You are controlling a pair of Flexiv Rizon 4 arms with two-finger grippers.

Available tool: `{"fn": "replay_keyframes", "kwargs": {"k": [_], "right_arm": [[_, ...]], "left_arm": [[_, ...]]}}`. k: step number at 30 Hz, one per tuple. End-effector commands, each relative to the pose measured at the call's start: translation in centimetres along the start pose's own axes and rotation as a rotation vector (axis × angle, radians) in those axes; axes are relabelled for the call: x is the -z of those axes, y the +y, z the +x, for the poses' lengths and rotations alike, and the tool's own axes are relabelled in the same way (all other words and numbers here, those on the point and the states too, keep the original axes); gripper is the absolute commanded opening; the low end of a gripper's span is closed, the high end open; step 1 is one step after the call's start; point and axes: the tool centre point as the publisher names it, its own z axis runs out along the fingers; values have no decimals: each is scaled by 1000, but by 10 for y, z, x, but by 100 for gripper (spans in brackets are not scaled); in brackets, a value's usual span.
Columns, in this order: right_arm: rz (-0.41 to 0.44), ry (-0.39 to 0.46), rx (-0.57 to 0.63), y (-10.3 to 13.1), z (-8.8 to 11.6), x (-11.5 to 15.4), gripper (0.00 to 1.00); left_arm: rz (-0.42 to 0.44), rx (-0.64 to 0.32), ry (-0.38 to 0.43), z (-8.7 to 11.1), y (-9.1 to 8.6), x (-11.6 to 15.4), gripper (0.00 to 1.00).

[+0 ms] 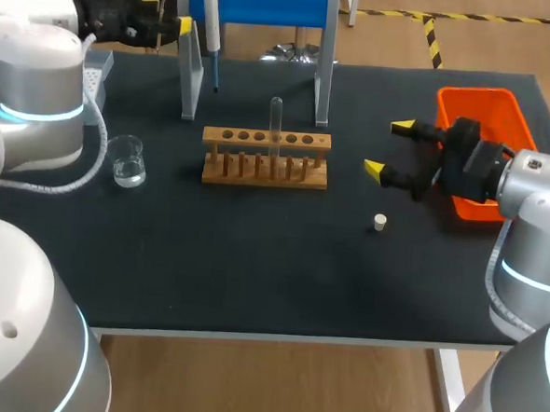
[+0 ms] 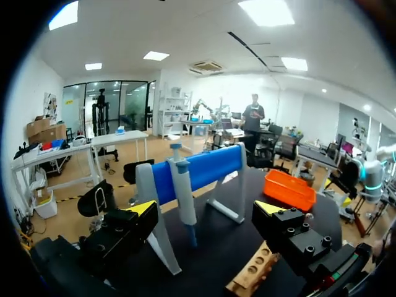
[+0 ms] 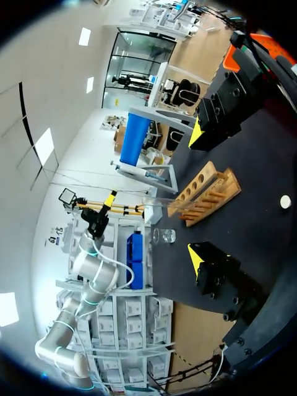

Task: Invert the test tube, pick up the pipette, mount the tip to pipette, aspirate from beaker and dispense into the tube, eject the tip, return the pipette, and cap with the stopper.

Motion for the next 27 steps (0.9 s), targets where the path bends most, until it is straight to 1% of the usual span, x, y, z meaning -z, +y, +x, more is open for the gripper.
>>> {"fn": "replay_keyframes", "kwargs": {"k": [1,2,8,13,19,23,27], "right_arm": [[0,-2,0,0,0,0,100],[0,-2,0,0,0,0,100],[0,-2,0,0,0,0,100],[0,-2,0,0,0,0,100],[0,-2,0,0,0,0,100],[0,-2,0,0,0,0,100],[0,-2,0,0,0,0,100]], "left_arm": [[97,-43,-11,54,20,36,100],[105,-61,-2,67,25,43,100],[123,-131,32,116,45,62,100],[112,-145,66,146,61,68,100],[91,-144,73,163,81,71,100],[87,-148,77,170,90,70,100],[74,-140,82,173,98,67,100]]}}
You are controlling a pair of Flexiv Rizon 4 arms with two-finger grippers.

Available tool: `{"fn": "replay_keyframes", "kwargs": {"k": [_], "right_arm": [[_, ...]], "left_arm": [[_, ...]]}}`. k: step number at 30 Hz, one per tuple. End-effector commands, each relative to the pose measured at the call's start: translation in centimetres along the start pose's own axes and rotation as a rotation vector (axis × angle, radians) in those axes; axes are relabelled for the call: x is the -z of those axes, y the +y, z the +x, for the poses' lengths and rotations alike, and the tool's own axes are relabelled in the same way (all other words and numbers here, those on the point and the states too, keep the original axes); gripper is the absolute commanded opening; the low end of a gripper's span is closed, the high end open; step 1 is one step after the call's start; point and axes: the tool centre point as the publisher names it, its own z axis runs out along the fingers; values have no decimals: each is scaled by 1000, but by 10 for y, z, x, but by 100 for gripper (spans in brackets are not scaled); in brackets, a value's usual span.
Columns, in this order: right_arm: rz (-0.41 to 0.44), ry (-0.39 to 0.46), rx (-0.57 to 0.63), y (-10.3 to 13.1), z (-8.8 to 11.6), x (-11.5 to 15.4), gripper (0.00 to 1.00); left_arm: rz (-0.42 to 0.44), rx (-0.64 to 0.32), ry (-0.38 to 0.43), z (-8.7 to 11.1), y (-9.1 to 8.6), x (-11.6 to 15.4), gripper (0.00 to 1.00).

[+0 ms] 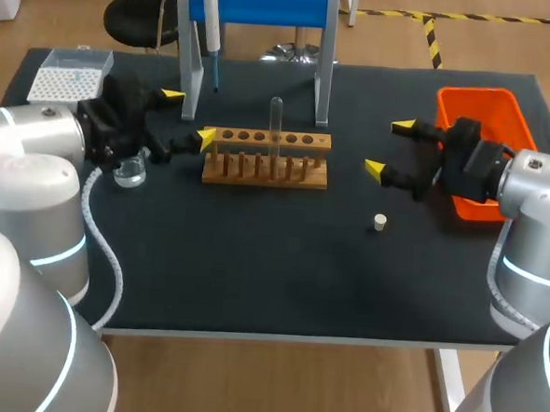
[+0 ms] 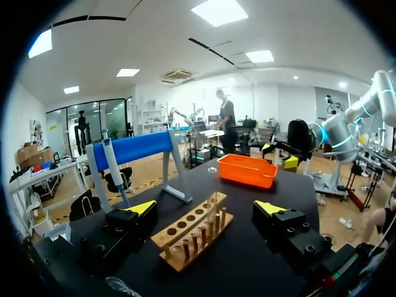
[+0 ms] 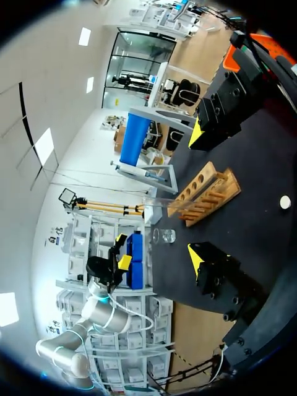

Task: Invert the test tube, pick up the pipette, mount the tip to pipette, aspirate from beaker and dispense into the tube, eject the tip, return the pipette, and cap with the stopper.

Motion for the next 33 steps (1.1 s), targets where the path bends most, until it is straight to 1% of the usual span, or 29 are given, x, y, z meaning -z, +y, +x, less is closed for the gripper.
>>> {"fn": "replay_keyframes", "kwargs": {"k": [1,24,28,29,31,33], "right_arm": [[1,-3,0,0,1,0,100],[1,-3,0,0,1,0,100],[-17,64,16,4,-7,-20,100],[-30,106,-1,5,-6,-23,100],[-47,157,18,8,-6,-31,100],[-80,232,3,11,-6,-39,100]], "left_arm": [[16,0,-7,5,7,-3,100],[15,-1,-1,4,7,-3,100],[15,-1,-1,4,7,-3,100],[15,-1,-1,4,7,-3,100],[15,-1,-1,4,7,-3,100],[15,-1,-1,4,7,-3,100]]}}
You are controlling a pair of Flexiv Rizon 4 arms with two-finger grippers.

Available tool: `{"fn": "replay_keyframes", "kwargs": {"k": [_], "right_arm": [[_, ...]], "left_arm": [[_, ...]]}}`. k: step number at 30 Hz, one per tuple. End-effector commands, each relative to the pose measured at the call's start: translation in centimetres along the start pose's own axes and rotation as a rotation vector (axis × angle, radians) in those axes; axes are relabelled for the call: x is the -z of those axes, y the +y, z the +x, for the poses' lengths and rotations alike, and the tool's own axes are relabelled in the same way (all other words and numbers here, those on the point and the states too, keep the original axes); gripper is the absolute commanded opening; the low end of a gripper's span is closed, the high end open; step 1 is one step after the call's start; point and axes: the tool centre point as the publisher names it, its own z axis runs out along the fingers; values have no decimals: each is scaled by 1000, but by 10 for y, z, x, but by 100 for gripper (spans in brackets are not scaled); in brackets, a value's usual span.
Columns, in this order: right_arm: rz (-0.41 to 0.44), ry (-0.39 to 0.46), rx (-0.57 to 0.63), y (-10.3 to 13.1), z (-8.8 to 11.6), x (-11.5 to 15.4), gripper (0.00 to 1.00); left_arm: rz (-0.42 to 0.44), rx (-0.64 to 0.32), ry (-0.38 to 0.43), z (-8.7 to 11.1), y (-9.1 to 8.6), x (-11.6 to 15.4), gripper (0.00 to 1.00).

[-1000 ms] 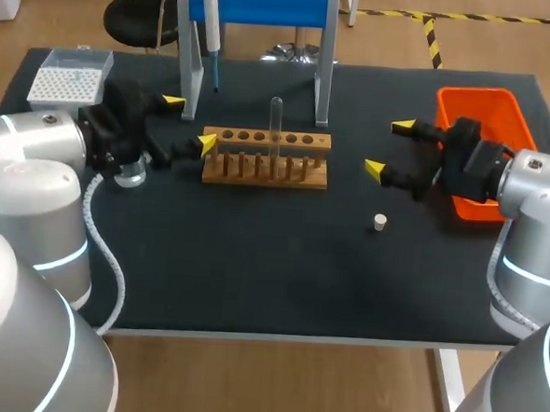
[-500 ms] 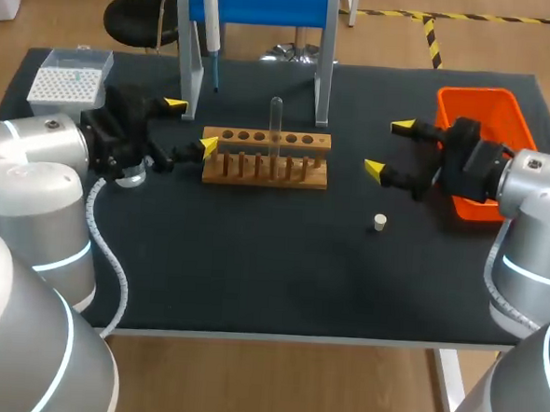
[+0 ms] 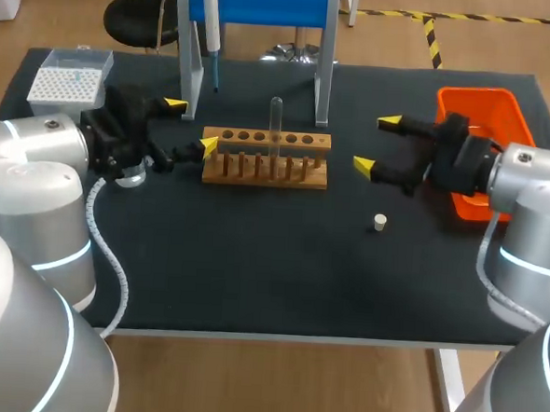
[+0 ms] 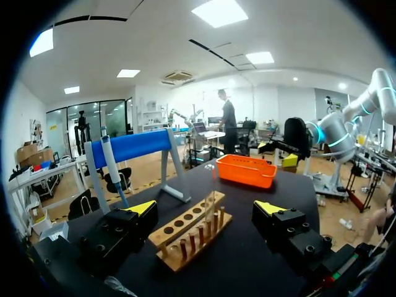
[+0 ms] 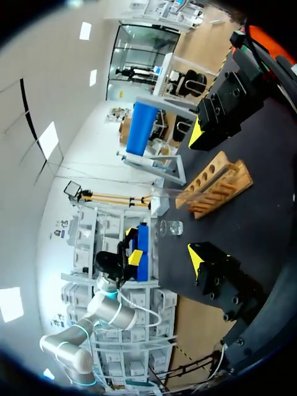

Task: Invert the test tube, pick up the pipette, mount the tip to pipette, aspirate from beaker and dispense into the tube, eject the tip, return the pipette, and cap with the stopper.

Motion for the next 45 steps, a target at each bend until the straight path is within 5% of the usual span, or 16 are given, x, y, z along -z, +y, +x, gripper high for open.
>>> {"fn": "replay_keyframes", "kwargs": {"k": [1,11,18,45], "right_arm": [[-42,182,-12,-1,-17,-22,100],[-126,479,29,7,-10,-63,100],[-135,565,-13,6,-15,-93,100],[-171,618,-49,0,-18,-154,100]], "left_arm": [[2,-1,-2,0,1,0,100],[2,-1,-2,0,1,0,100],[2,-1,-2,0,1,0,100],[2,-1,-2,0,1,0,100]]}}
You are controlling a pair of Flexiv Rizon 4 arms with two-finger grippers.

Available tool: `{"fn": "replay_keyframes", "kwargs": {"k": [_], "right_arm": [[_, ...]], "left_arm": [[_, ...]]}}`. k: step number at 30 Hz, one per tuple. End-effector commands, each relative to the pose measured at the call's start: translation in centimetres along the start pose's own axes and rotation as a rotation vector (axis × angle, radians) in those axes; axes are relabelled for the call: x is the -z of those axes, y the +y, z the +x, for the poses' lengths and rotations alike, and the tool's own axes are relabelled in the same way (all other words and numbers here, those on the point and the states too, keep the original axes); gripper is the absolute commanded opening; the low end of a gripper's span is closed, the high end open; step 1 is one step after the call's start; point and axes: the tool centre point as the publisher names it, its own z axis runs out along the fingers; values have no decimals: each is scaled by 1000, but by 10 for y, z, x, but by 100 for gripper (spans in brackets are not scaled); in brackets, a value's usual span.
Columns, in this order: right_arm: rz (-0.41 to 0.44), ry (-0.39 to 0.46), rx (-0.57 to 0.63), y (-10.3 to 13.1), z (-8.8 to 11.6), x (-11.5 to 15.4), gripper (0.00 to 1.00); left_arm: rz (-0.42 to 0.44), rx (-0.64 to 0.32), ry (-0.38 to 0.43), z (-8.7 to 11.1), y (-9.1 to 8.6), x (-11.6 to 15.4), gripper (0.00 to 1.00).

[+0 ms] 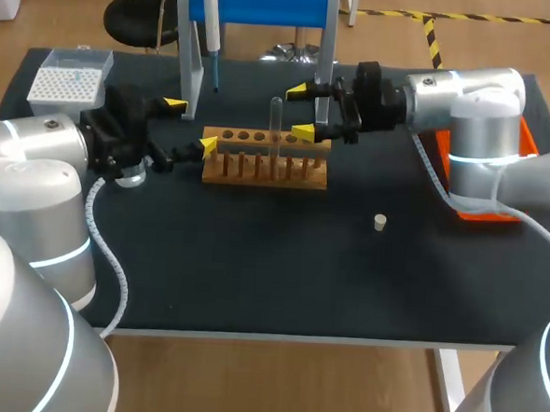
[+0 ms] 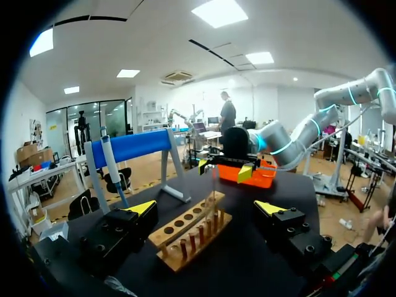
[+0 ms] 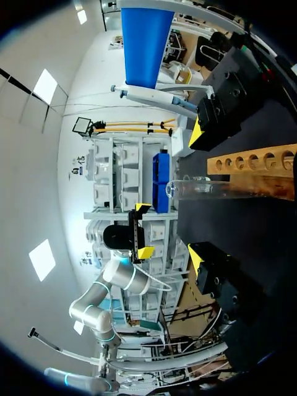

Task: Invert the test tube, pick up the pipette, mount the tip to pipette, aspirate from beaker and dispense into the tube, eject the tip, return the pipette, and cap with the stopper.

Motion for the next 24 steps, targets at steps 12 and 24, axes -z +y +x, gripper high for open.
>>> {"fn": "replay_keyframes", "kwargs": {"k": [12,24], "right_arm": [[-17,-11,-1,-9,-5,-20,100],[-18,-5,4,-11,-6,-34,83]], "left_arm": [[1,-1,-4,1,1,-1,100],[1,-1,-4,1,1,-1,100]]}}
